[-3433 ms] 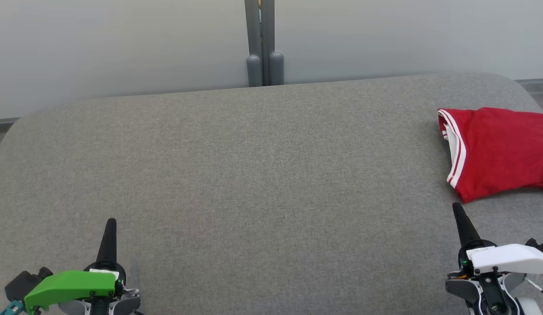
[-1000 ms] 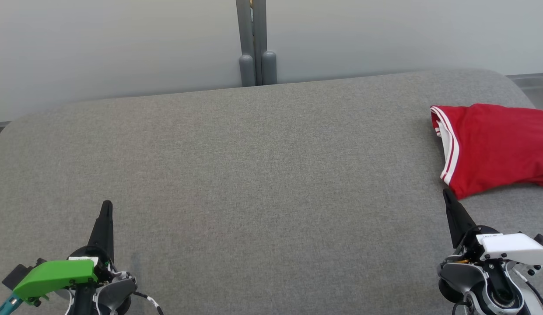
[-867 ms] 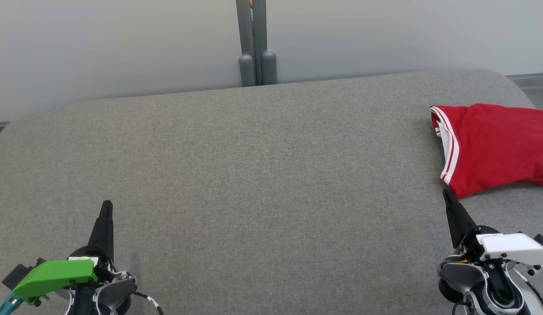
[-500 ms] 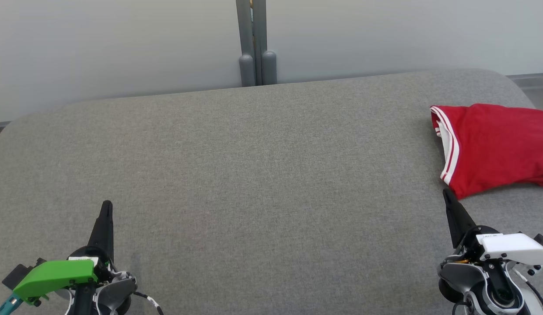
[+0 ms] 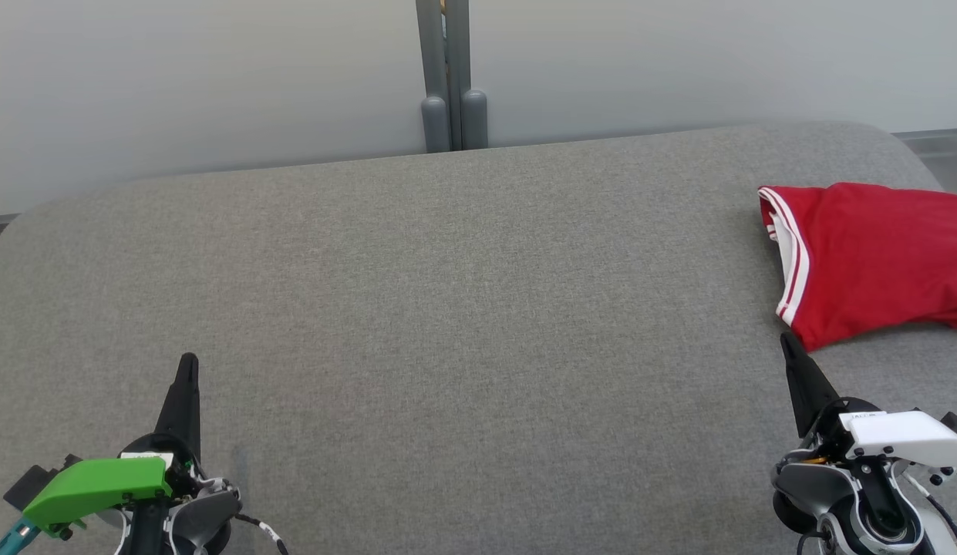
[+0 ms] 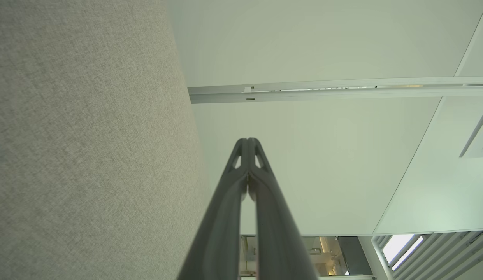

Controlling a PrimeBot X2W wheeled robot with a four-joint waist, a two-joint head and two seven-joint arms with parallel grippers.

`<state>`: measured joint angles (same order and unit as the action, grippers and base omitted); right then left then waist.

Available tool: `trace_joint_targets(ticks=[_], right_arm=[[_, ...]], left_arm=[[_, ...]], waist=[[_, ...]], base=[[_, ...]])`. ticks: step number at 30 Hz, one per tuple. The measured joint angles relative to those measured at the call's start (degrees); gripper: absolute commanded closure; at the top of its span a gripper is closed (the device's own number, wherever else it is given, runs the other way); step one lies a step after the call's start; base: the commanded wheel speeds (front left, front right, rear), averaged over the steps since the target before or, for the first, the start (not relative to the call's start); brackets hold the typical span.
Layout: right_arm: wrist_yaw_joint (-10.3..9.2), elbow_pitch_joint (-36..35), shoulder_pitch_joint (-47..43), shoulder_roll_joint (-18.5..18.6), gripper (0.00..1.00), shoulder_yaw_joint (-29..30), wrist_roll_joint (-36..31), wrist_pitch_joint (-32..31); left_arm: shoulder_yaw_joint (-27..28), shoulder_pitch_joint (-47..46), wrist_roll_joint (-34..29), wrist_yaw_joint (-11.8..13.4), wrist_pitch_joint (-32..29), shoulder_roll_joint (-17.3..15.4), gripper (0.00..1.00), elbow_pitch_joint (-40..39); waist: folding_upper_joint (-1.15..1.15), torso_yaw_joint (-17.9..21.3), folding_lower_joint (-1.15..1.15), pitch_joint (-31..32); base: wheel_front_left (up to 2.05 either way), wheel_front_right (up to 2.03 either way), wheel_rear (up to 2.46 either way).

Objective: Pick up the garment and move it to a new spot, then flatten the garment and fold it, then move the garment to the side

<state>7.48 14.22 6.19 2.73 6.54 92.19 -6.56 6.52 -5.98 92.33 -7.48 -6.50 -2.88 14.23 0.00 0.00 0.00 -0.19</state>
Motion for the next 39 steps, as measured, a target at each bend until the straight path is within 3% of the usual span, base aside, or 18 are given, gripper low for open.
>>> trace_joint_targets(ticks=[39], right_arm=[[0.00,0.0,0.0,0.0,1.00,0.0,0.0,0.0]], left_arm=[[0.0,0.0,0.0,0.0,0.0,0.0,1.00,0.0]], waist=[[0.00,0.0,0.00,0.0]], base=[[0.00,0.00,0.00]])
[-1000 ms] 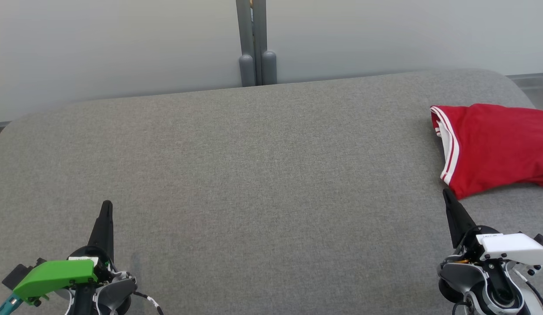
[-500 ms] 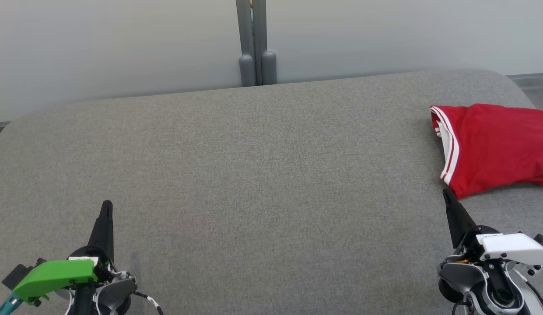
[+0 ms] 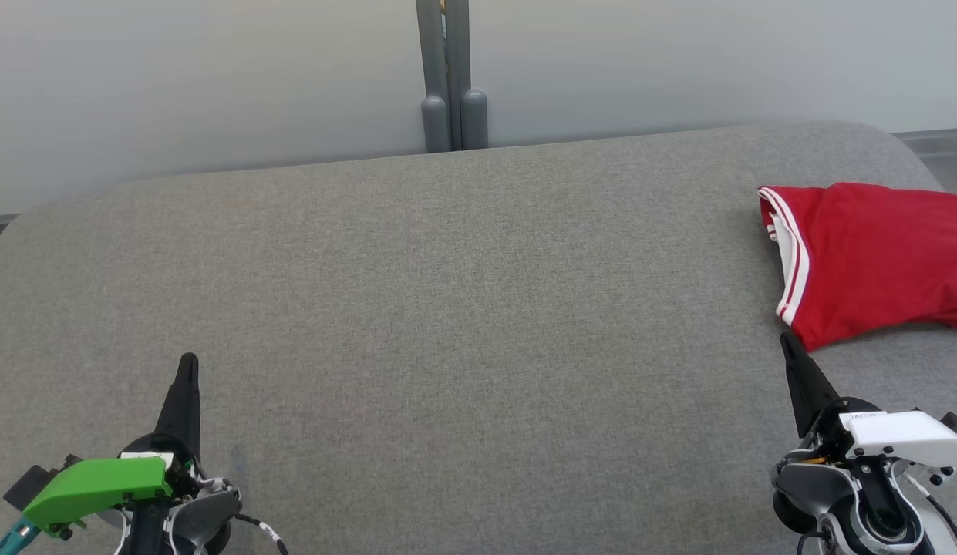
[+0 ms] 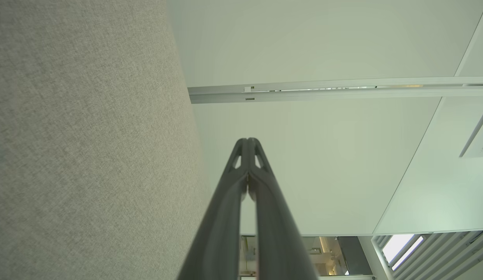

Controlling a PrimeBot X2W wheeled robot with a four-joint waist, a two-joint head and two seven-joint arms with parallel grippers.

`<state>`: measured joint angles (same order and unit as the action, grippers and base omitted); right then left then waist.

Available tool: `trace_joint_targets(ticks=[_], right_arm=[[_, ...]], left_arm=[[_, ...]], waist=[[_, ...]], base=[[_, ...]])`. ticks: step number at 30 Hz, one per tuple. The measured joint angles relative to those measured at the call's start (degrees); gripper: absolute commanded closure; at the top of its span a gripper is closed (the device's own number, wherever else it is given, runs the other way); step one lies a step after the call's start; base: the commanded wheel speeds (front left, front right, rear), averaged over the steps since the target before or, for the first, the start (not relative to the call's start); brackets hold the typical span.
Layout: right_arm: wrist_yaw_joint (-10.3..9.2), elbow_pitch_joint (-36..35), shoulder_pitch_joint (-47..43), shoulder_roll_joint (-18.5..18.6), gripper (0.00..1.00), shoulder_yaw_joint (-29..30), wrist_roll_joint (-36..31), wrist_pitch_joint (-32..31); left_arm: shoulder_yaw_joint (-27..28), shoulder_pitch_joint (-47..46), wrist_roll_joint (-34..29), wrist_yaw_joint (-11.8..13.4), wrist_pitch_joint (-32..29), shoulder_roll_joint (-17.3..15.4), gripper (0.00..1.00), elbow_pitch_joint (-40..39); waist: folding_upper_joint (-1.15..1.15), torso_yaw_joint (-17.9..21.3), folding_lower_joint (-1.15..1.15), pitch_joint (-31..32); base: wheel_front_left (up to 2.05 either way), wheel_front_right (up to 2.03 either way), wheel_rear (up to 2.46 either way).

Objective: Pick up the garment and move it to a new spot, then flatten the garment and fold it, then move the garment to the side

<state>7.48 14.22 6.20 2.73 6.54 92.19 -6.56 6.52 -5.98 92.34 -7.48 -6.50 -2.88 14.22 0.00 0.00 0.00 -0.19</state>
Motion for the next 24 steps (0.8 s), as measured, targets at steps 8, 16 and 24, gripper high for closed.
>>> trace_joint_targets(ticks=[8,16,24], right_arm=[[0.00,0.0,0.0,0.0,1.00,0.0,0.0,0.0],[0.00,0.0,0.0,0.0,1.00,0.0,0.0,0.0],[0.00,0.0,0.0,0.0,1.00,0.0,0.0,0.0]], left_arm=[[0.0,0.0,0.0,0.0,0.0,0.0,1.00,0.0],[0.0,0.0,0.0,0.0,0.0,0.0,1.00,0.0],[0.0,0.0,0.0,0.0,0.0,0.0,1.00,0.0]], waist=[[0.00,0.0,0.00,0.0],[0.00,0.0,0.00,0.0],[0.00,0.0,0.00,0.0]], base=[[0.00,0.00,0.00],[0.00,0.00,0.00],[0.00,0.00,0.00]])
